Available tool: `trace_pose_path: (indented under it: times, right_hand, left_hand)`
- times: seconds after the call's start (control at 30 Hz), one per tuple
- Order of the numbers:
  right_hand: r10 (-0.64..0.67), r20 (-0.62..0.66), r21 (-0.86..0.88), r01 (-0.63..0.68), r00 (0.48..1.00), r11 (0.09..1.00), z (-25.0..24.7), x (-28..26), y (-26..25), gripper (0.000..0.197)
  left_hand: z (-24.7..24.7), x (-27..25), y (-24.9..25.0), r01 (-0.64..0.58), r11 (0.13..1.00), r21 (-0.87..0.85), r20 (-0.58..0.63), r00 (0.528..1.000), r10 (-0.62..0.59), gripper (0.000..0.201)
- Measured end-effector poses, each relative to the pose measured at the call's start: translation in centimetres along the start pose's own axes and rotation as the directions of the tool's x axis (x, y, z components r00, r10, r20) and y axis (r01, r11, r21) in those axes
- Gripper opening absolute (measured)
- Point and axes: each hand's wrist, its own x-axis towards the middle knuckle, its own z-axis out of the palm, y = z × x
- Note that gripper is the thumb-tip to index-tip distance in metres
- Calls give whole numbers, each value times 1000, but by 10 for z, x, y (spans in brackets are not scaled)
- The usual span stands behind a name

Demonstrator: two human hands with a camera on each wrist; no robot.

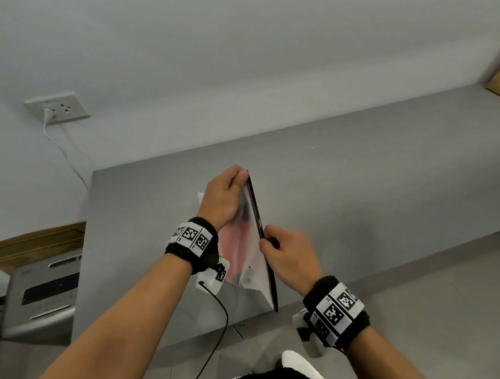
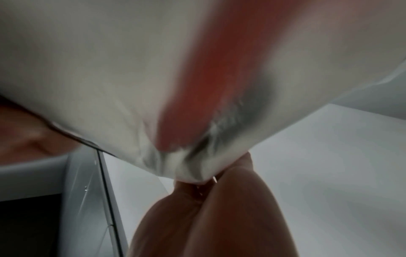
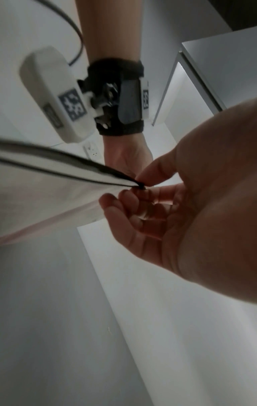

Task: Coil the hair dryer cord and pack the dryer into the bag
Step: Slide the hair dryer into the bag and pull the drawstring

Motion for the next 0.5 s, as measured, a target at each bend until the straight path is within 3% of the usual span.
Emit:
trace_pose_path:
  times: [0.2,0.5]
  right_hand:
    - [18,79,-110,-9,997,994,10,-26,14,36]
    - [82,134,-179,-57,988,982,7,-55,36,37]
  left_hand:
    - [-7,14,-5,9,999,39,-96,995,-6,35]
    - [-4,27,-12,15,995,103,-124,992,-2,37]
